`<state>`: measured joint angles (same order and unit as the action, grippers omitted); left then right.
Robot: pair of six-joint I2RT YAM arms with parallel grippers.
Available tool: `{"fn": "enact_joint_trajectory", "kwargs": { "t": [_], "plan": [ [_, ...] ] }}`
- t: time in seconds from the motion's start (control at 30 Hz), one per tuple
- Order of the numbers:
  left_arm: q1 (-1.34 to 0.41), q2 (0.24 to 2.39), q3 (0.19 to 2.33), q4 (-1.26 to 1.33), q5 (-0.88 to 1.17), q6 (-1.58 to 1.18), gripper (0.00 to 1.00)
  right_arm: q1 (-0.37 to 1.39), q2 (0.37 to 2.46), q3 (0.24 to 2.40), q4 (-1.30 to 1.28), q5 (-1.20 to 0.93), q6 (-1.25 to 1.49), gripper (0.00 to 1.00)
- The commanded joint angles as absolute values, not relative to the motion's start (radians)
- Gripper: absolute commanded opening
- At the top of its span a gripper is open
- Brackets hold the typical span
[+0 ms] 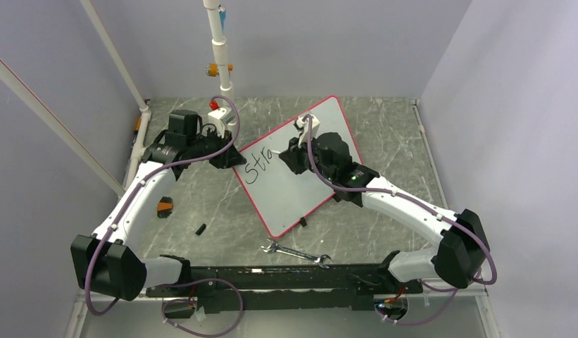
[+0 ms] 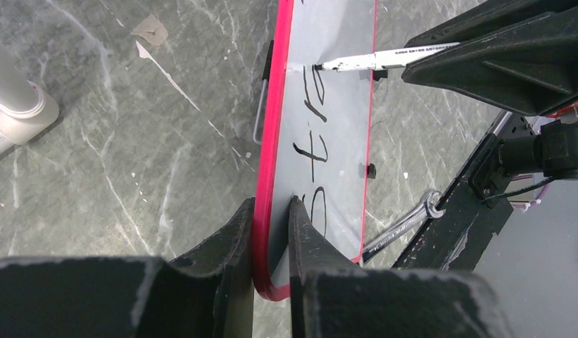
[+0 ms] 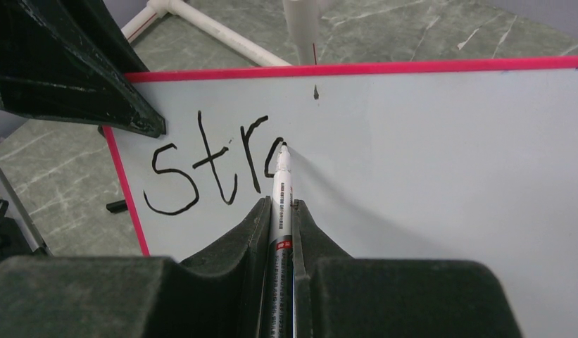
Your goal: Write a sentence on the whiteboard
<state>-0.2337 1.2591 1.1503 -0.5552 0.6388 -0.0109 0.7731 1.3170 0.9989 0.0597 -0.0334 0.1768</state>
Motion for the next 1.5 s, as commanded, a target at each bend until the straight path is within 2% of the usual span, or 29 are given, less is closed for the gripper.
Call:
{"fn": "enact_joint_trajectory", "kwargs": {
  "t": [0.0, 0.57, 1.13, 1.47],
  "plan": [
    [-0.236, 1.239, 1.155, -0.538, 0.524, 0.100, 0.00, 0.767, 1.344, 1.047, 0.069, -0.016, 0.187, 0.00],
    [-0.236, 1.243, 1.156, -0.538, 0.517, 0.097, 0.00, 0.749, 1.250, 1.017, 0.058, -0.003, 0.177, 0.00],
    [-0.236, 1.246, 1.156, -0.539, 0.515, 0.099, 0.00, 0.728, 1.314, 1.040, 0.067, -0.072, 0.187, 0.00],
    [-0.236, 1.243, 1.154, -0.538, 0.515, 0.099, 0.00, 0.729, 1.289, 0.962, 0.066, -0.063, 0.194, 0.00]
  ]
}}
